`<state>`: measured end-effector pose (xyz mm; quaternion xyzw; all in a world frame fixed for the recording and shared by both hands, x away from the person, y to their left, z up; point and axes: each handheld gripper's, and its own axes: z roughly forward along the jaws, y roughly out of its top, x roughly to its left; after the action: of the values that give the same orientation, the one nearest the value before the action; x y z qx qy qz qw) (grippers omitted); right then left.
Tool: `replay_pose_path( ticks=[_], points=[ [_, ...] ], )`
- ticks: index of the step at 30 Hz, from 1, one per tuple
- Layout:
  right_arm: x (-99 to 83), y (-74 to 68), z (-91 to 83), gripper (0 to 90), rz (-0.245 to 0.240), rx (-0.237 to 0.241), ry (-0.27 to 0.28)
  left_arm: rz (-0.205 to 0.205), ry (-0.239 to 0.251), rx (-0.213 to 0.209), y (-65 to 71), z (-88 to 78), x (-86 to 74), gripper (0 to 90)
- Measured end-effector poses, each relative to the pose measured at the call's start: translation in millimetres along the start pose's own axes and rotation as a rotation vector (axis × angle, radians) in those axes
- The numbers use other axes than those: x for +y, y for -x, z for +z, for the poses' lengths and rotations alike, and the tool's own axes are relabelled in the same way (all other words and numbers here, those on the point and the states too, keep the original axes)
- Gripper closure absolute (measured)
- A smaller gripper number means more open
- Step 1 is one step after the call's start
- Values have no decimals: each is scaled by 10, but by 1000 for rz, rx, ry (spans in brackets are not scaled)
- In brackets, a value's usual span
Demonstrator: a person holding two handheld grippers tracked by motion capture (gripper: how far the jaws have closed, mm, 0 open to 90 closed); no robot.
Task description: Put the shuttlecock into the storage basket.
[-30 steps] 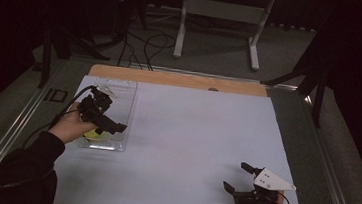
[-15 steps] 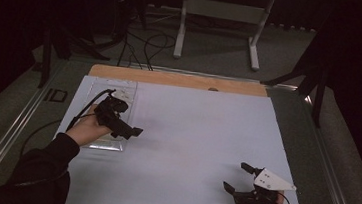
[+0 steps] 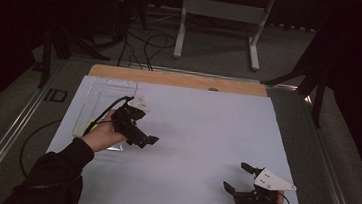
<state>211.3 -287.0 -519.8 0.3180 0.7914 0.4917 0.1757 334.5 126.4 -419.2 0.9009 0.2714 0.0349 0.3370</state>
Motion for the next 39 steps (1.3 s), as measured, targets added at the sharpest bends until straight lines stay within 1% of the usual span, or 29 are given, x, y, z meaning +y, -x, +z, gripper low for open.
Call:
replay_pose_path(
  ticks=[3, 4, 5, 9, 14, 15, 16, 18, 19, 21, 22, 24, 32, 36, 39],
  points=[
    [3, -4, 2, 94, -4, 0, 1, 11, 3, -14, 67, 42, 1, 0],
    [3, -5, 2, 94, -4, 0, 1, 16, 2, -24, 90, 59, -3, 0],
    [3, -5, 3, 94, -4, 0, 1, 30, -7, -19, 114, 77, -7, 0],
    [2, -5, 3, 94, -2, 0, -2, 69, -10, -55, 212, 148, -42, 0],
    [3, -6, 2, 94, -5, 0, -2, 85, -26, -78, 288, 227, -100, 0],
    [3, -6, 2, 94, -4, 0, -2, 97, -33, -77, 309, 245, -121, 0],
    [3, -6, 3, 94, -5, 1, -1, 106, -33, -64, 331, 255, -142, 0],
    [2, -6, 5, 94, -4, 2, -1, 122, -44, -69, 356, 271, -179, 0],
    [1, -7, 6, 94, -3, 2, -2, 122, -40, -58, 368, 275, -202, 0],
    [2, -10, 6, 94, 0, 2, -3, 122, -40, -66, 377, 279, -250, 0],
    [3, -10, 5, 94, -1, 2, -3, 122, -39, -59, 382, 278, -275, 0],
    [4, -9, 3, 94, -3, 3, -2, 112, -32, -66, 390, 280, -330, 0],
    [3, -10, 5, 94, 0, 3, -3, 117, -39, -73, 431, 282, -582, 0],
    [3, -7, 3, 94, -2, 4, -3, 101, -31, -79, 437, 261, -702, 0],
    [2, -8, 7, 94, 1, 3, -5, 97, -37, -77, 431, 238, -802, 0]
  ],
)
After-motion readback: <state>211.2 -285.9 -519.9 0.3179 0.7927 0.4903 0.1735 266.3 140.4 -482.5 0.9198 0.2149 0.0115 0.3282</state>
